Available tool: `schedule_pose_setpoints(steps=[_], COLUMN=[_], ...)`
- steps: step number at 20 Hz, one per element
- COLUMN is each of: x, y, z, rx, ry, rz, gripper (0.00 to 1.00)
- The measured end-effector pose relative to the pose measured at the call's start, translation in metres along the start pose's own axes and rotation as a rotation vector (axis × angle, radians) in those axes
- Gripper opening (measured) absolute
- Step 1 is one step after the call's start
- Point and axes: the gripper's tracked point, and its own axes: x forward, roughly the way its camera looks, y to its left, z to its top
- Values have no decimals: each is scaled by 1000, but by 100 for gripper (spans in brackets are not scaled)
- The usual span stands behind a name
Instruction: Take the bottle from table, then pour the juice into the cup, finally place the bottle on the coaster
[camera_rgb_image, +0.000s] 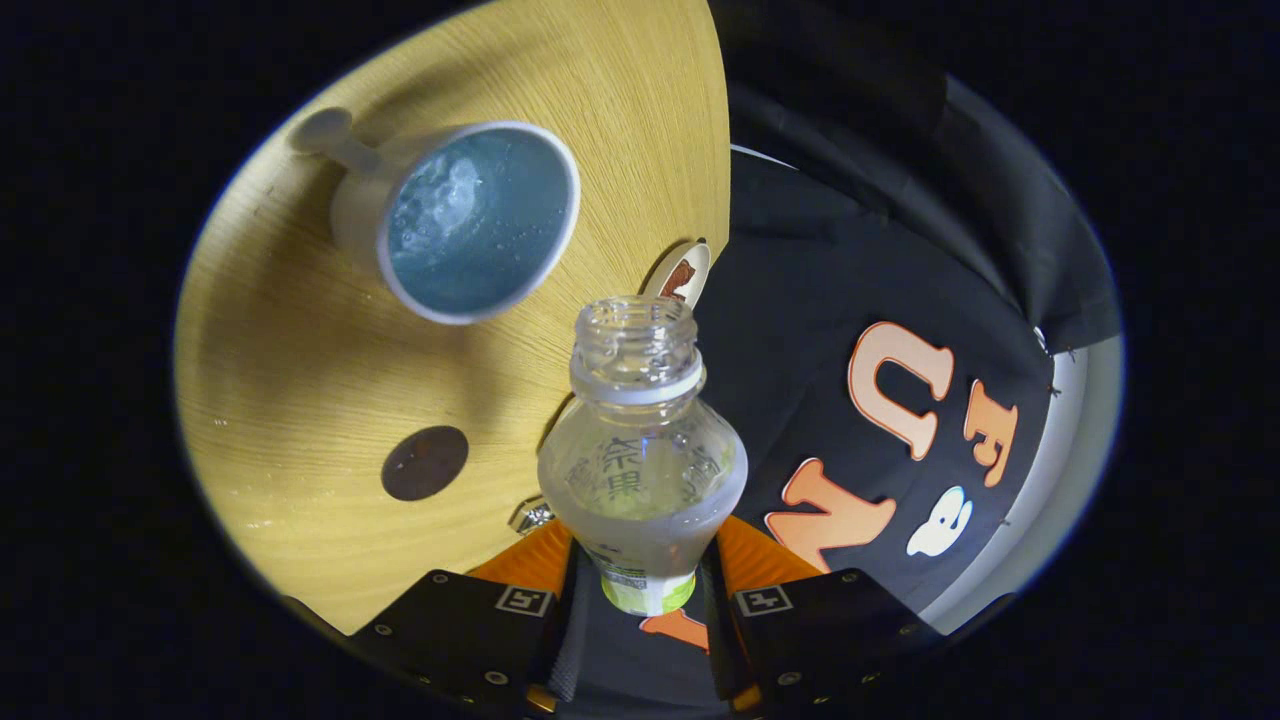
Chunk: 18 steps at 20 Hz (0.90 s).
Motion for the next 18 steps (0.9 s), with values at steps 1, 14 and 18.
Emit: schedule_pose_setpoints(steps=[1,14,18], x=[1,-29,-33], y=[6,13,4], z=[2,3,-3], rx=[33,705,986], ry=[3,-11,-34], rz=[9,117,170], gripper=[52,52,52])
